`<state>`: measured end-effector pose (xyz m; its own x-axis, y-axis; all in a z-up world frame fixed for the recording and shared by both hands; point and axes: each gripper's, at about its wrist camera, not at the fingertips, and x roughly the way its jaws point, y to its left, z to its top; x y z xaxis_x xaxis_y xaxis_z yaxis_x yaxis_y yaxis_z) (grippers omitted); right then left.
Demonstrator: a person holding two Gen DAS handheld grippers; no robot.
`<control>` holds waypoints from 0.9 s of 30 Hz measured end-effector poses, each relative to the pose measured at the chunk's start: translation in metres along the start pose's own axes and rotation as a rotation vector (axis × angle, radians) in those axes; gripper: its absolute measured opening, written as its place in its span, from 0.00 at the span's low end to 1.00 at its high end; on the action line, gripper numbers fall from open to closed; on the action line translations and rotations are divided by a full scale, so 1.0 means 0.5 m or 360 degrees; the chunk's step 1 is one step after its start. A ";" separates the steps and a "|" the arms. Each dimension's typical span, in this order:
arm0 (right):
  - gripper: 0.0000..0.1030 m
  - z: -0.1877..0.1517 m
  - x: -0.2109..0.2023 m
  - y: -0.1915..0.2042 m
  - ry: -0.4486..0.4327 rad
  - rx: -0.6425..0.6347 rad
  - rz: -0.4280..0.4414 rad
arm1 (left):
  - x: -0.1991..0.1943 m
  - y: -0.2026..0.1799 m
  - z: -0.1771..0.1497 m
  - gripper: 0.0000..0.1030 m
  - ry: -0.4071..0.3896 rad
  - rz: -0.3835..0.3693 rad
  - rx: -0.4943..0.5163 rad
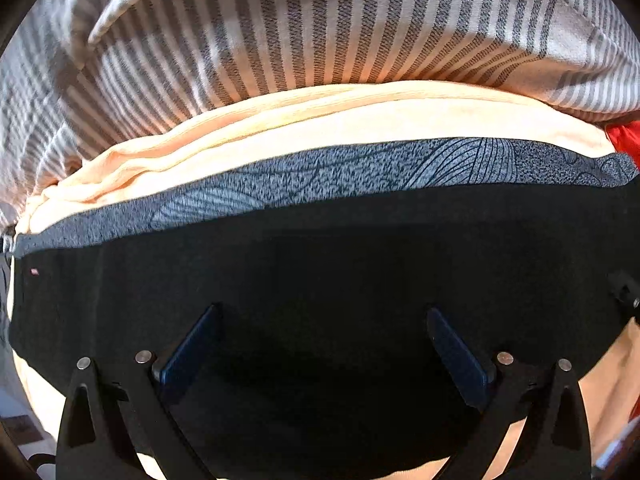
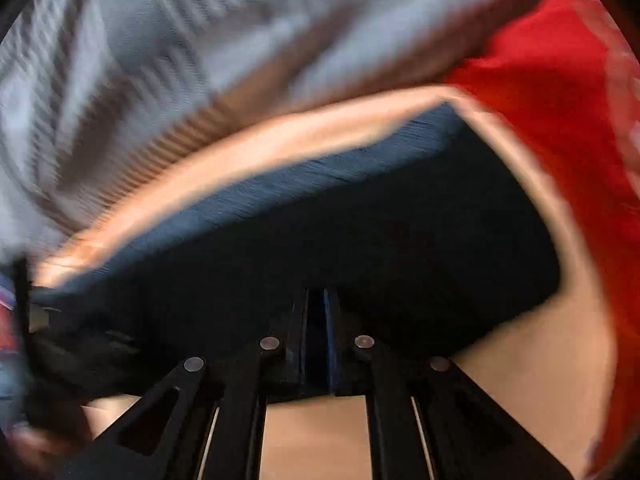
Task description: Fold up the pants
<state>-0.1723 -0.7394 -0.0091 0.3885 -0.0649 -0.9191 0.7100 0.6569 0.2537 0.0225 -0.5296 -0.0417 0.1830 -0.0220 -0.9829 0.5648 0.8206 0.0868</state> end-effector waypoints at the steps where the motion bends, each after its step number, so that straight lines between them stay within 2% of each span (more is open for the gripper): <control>1: 0.06 -0.004 -0.002 -0.022 -0.0006 0.0084 0.0043 | -0.011 0.006 0.014 1.00 -0.0027 -0.0004 0.0000; 2: 0.03 -0.004 0.000 -0.037 0.0002 0.0141 0.0095 | -0.027 0.011 0.033 1.00 -0.0074 -0.0015 -0.0007; 4: 0.03 0.000 0.004 -0.034 0.0012 0.0117 0.0087 | -0.028 0.016 0.062 1.00 -0.0110 -0.0030 -0.0014; 7: 0.03 0.000 0.006 -0.012 0.0003 0.0020 0.0001 | 0.009 0.032 0.094 1.00 -0.0071 0.0023 -0.0063; 11: 0.03 0.013 0.013 -0.039 0.0006 0.0109 0.0087 | 0.036 0.098 0.128 1.00 -0.0076 -0.0023 -0.0210; 14: 0.03 0.007 0.009 -0.044 -0.0002 0.0082 0.0089 | 0.036 0.138 0.154 1.00 -0.0100 0.0238 -0.0221; 17: 0.03 0.008 0.009 -0.041 -0.0012 0.0063 0.0079 | 0.028 0.183 0.161 1.00 -0.0054 0.0238 -0.0324; 19: 0.03 0.007 0.011 -0.042 -0.0013 0.0090 0.0095 | 0.006 0.195 0.155 1.00 -0.0059 0.0235 -0.0324; 22: 0.04 0.001 0.003 -0.047 0.0000 0.0126 0.0111 | -0.040 0.155 0.125 1.00 -0.0059 0.0155 -0.0234; 25: 0.12 0.003 -0.018 -0.041 0.0027 0.0163 0.0122 | -0.078 0.071 0.064 1.00 -0.0054 0.0026 -0.0117; 27: 0.21 -0.003 -0.034 -0.041 0.0006 0.0155 0.0116 | -0.088 0.013 0.032 1.00 -0.0067 -0.0005 -0.0016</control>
<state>-0.1943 -0.7507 0.0009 0.4391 -0.0169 -0.8983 0.7337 0.5838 0.3477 0.0312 -0.5324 0.0046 0.2151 -0.0482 -0.9754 0.5572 0.8263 0.0821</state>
